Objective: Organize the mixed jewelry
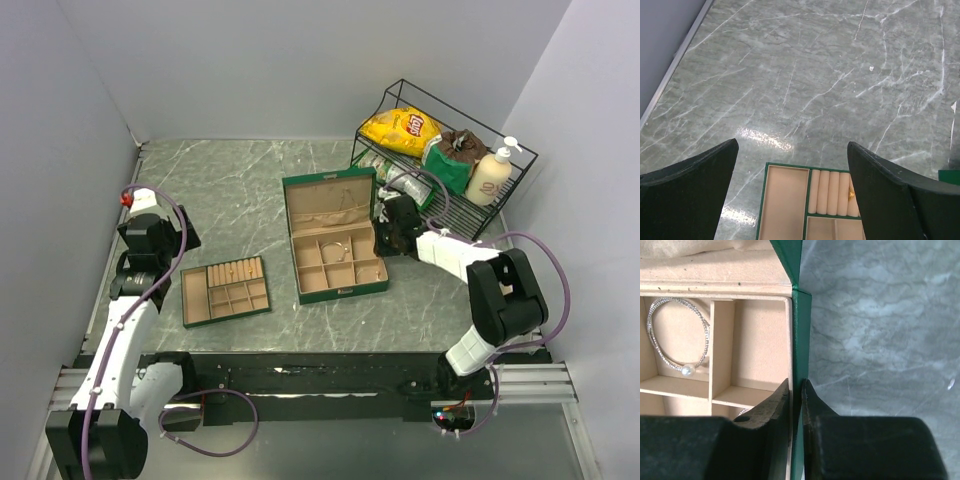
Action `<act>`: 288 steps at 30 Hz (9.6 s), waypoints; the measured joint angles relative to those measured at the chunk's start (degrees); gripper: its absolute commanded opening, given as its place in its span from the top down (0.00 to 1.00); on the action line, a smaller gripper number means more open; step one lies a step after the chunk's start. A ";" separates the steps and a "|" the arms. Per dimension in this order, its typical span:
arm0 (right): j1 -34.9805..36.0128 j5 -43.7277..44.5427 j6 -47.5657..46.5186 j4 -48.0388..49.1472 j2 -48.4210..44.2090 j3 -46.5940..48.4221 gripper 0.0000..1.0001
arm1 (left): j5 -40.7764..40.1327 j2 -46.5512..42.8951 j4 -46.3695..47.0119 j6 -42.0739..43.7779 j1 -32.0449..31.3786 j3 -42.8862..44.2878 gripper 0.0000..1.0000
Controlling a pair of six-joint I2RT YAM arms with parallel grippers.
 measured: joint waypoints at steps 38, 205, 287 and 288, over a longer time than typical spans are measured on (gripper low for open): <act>18.73 -0.85 18.43 0.44 -14.12 0.76 0.37 | -2.34 2.21 -0.04 -0.57 0.00 0.02 0.04; 1.79 0.63 -1.66 -13.70 -7.82 4.76 1.00 | -8.79 -6.03 -0.44 -3.45 -0.61 0.00 0.04; 1.84 2.27 1.53 -15.61 -2.51 8.52 0.56 | -6.93 -3.30 0.00 -2.99 -0.61 0.00 0.04; 1.79 3.43 1.75 -15.58 -2.58 8.41 0.55 | -6.93 -3.30 0.00 -2.99 -0.61 0.00 0.04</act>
